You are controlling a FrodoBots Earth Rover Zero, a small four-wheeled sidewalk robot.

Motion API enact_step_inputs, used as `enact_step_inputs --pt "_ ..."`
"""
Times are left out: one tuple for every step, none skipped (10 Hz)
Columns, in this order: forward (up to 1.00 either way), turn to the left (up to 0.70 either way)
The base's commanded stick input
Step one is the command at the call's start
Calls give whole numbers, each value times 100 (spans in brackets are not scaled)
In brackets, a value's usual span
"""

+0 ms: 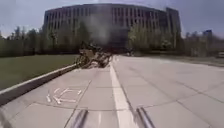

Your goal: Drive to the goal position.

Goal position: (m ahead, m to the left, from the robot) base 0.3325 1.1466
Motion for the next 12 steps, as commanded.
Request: enact_step_inputs --pt "70 -34" --pt "70 -34" --pt "70 -34" --pt "70 -34" --pt "70 -34" --pt "70 -34" --pt "70 -34" --pt "70 -34" --pt "70 -34" --pt "70 -34" --pt "70 -34" --pt "70 -34"
